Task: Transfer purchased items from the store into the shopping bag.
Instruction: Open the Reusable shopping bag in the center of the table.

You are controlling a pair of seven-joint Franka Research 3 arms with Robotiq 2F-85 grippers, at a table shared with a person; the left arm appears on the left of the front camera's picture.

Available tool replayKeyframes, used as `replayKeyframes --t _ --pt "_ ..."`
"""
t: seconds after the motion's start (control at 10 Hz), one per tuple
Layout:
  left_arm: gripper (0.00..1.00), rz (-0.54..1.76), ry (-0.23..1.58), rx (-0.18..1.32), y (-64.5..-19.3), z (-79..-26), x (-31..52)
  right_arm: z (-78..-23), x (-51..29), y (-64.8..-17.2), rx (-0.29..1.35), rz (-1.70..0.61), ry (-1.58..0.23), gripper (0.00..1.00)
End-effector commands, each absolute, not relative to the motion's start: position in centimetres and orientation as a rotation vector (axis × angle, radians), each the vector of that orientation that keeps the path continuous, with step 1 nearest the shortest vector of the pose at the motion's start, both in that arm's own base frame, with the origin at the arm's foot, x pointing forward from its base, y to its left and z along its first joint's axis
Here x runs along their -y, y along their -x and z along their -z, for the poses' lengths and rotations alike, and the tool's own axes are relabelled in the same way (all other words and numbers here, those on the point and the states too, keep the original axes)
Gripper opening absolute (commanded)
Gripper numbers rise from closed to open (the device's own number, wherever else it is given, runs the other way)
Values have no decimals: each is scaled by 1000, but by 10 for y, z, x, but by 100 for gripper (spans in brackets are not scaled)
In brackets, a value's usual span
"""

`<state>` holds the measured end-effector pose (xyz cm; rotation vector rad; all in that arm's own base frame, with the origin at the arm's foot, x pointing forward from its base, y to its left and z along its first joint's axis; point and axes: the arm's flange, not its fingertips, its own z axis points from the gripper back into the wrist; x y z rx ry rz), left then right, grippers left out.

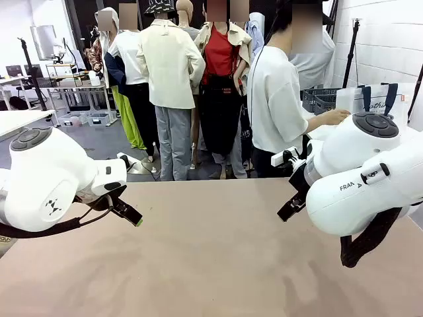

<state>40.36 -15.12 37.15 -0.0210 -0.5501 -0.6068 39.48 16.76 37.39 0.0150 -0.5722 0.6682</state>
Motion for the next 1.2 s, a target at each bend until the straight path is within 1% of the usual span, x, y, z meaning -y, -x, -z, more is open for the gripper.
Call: replayKeyframes --t 0.0,0.9,1.0,1.1 --pt "100 607 21 550 -404 -371 151 -374 -168 -395 572 -668 -15 100" --pt "100 609 21 550 -403 -371 152 -374 -168 -395 572 -670 -14 100" --pt "100 572 10 642 -414 -404 138 -403 -152 -400 680 -613 6 100" --pt "100 525 -32 722 -419 -432 121 -434 -133 -409 762 -556 62 100"
